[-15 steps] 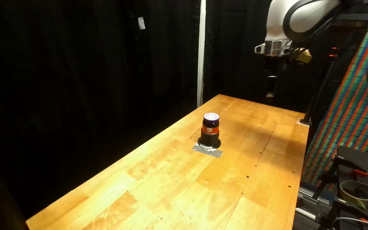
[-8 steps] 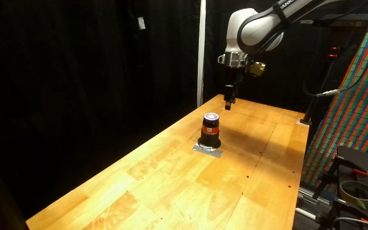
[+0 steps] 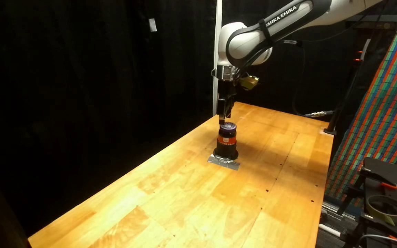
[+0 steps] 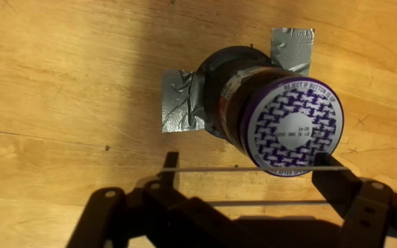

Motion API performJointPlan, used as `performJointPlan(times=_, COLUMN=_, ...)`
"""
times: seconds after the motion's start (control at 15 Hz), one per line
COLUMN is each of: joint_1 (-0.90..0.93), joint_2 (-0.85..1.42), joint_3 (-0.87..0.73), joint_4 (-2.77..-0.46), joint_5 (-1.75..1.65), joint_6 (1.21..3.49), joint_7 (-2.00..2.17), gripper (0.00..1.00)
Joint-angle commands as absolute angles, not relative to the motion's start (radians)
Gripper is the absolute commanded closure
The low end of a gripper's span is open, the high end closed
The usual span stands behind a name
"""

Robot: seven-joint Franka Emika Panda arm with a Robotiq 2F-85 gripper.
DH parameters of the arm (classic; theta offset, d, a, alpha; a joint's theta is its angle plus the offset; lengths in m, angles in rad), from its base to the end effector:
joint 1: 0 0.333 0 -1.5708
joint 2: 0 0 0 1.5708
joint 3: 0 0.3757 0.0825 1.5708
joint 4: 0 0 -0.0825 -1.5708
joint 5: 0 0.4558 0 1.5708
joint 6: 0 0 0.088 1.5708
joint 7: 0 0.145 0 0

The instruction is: Put the rubber band on the jar.

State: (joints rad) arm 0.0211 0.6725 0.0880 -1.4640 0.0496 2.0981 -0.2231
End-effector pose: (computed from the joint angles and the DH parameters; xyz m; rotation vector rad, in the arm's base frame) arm 0.8061 0.0811 0.2545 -3.0102 -0.4370 0.0467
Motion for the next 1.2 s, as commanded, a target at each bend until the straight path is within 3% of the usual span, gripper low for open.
performJointPlan(times=0.0, joint_1=0.023, joint_2=0.764, joint_3=0.103, joint_4=-1.315, joint_5=0.061, joint_6=2.014, joint_7=-0.224, gripper=0.00)
performJointPlan(times=1.13, joint_1=0.100, joint_2=0.853, joint_3=0.099, joint_4=-1.174, joint_5=-0.002, joint_6=1.729, joint_7=-0.197, gripper=0.00)
